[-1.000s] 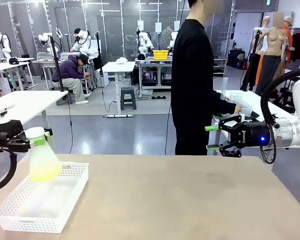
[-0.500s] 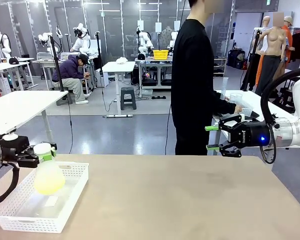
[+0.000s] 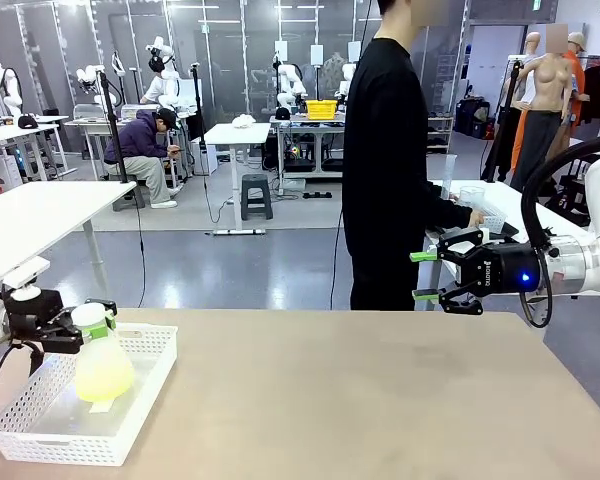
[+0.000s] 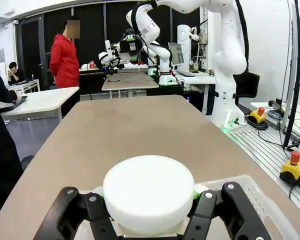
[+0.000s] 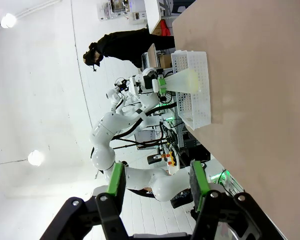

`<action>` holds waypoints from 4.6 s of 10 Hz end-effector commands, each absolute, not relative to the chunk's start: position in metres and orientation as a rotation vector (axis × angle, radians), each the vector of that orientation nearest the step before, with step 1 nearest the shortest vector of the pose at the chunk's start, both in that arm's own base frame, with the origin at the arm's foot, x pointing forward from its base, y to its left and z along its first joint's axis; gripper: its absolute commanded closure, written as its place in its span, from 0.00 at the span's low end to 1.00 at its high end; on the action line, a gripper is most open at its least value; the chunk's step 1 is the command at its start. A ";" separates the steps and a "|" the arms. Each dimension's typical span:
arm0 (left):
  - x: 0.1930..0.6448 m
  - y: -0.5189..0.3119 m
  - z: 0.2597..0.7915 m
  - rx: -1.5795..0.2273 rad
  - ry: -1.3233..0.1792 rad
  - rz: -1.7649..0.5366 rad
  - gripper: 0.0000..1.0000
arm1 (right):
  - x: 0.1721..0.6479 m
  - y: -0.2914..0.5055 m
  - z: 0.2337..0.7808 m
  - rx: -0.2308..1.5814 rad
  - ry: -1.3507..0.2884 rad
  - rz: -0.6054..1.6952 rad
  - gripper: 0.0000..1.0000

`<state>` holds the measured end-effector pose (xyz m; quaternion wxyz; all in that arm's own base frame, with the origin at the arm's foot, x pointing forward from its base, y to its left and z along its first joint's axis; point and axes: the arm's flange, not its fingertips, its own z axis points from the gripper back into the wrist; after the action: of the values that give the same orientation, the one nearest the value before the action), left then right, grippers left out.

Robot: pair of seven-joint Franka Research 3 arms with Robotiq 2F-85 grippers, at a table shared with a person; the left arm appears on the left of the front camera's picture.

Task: Prepare the solutions needed for the experiment.
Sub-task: When the human places the Big flask in the center of the table, pick up the Big flask and place it in the left Organizing basket.

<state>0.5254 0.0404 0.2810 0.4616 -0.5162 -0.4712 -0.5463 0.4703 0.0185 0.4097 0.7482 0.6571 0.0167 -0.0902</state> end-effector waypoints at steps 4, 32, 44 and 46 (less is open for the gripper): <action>0.530 0.044 0.276 -1.277 -1.164 -1.413 0.98 | 0.470 0.019 0.411 1.435 0.038 -0.195 0.34; 0.544 0.145 0.307 -1.129 -1.090 -1.330 0.00 | 0.470 0.019 0.411 1.435 0.038 -0.195 0.34; 0.496 0.162 0.367 -1.249 -0.579 -0.977 0.00 | 0.470 0.019 0.411 1.435 0.038 -0.195 0.34; 0.466 0.166 0.384 -1.311 -0.381 -0.810 0.00 | 0.470 0.019 0.411 1.435 0.038 -0.195 0.34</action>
<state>0.4853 0.1706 0.3679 0.6789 -0.5713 -0.2186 -0.4062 0.4703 0.0186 0.4096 0.7482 0.6571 0.0169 -0.0902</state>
